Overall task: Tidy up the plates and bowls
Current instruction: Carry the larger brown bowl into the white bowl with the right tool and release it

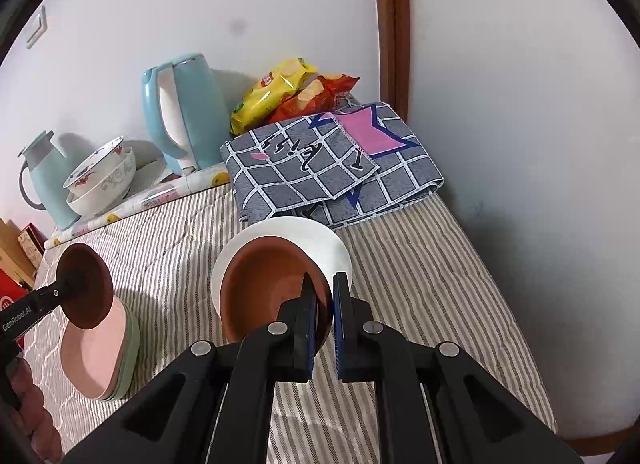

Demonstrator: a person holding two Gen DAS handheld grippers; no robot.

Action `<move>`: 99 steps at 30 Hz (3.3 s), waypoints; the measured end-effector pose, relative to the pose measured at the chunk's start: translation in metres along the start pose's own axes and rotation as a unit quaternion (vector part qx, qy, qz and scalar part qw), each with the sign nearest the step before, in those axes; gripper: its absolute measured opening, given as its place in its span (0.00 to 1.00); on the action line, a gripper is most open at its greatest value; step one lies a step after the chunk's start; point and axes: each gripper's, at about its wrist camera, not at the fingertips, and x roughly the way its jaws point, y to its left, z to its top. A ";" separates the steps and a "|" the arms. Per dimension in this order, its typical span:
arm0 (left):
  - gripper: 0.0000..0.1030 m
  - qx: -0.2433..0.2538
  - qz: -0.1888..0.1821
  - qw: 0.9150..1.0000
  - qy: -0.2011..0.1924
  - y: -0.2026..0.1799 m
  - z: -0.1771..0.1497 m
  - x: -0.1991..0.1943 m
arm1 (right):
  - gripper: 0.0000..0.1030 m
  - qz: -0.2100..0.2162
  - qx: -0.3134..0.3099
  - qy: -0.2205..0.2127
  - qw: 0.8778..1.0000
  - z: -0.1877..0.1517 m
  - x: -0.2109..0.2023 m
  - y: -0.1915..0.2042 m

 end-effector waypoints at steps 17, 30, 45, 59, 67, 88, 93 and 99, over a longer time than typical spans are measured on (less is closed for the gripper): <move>0.08 -0.004 0.015 1.000 0.009 0.002 0.012 0.021 | 0.07 0.006 0.004 0.021 1.000 0.010 0.037 -0.005; 0.08 -0.025 0.022 0.999 0.023 0.011 0.012 0.036 | 0.08 0.012 0.013 0.037 0.999 0.006 0.054 -0.016; 0.08 -0.018 0.032 0.999 0.034 0.006 0.011 0.050 | 0.07 0.017 -0.040 0.065 0.997 0.008 0.089 0.013; 0.08 -0.017 0.027 0.999 0.042 0.004 0.012 0.060 | 0.07 0.014 -0.049 0.087 0.995 0.012 0.108 0.019; 0.08 -0.021 0.025 0.999 0.043 0.006 0.012 0.061 | 0.07 0.009 -0.059 0.106 0.993 0.013 0.117 0.024; 0.08 -0.021 0.023 0.998 0.048 0.007 0.011 0.057 | 0.22 -0.036 -0.120 0.122 0.985 0.004 0.121 0.042; 0.08 -0.022 0.024 0.998 0.047 0.007 0.010 0.054 | 0.34 -0.043 -0.119 0.110 0.986 0.004 0.114 0.043; 0.08 -0.019 0.025 0.999 0.042 0.003 0.010 0.047 | 0.34 -0.023 -0.113 0.096 0.989 0.008 0.099 0.039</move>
